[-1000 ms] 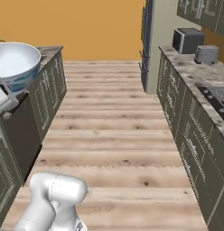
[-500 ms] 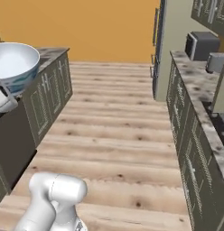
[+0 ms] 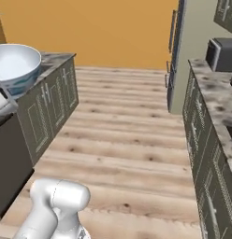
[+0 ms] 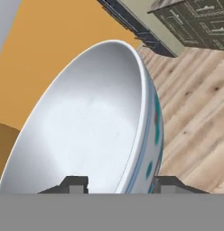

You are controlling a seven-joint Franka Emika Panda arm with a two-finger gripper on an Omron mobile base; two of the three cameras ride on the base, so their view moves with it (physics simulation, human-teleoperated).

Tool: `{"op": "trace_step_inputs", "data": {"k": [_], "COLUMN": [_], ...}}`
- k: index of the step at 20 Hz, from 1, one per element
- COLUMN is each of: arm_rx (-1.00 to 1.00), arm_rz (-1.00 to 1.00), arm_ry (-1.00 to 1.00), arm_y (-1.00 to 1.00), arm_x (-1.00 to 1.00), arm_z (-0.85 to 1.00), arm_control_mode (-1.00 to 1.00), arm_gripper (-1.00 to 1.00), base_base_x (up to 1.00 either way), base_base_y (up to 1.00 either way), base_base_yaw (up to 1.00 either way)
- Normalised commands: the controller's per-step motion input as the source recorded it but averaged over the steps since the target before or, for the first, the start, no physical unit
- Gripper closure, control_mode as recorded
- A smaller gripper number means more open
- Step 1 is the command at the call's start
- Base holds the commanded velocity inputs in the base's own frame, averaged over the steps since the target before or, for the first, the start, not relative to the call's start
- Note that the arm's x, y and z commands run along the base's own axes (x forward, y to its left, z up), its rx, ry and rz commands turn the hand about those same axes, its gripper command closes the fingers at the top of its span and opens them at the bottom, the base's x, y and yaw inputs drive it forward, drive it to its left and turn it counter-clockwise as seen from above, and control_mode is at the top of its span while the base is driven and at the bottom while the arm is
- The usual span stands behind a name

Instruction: Move the bowls from the cabinet to the plates on the dining table.

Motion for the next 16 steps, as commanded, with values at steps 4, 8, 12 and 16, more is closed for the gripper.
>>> {"op": "trace_step_inputs", "data": {"k": [4, 8, 12, 16], "arm_rx": [0.00, 0.00, 0.00, 0.00], "arm_rz": [0.00, 0.00, 0.00, 0.00], "arm_ry": [0.00, 0.00, 0.00, 0.00], "arm_y": [0.00, 0.00, 0.00, 0.00], "arm_x": [0.00, 0.00, 0.00, 0.00], "arm_z": [0.00, 0.00, 0.00, 0.00], "arm_control_mode": [1.00, 1.00, 1.00, 1.00], "arm_gripper": [1.00, 1.00, 1.00, 1.00], "base_base_x": [0.40, 0.34, 0.53, 0.63], "base_base_y": [0.00, -0.04, -0.24, -0.25], "base_base_yaw": [0.44, 0.60, 0.64, 0.65]}}
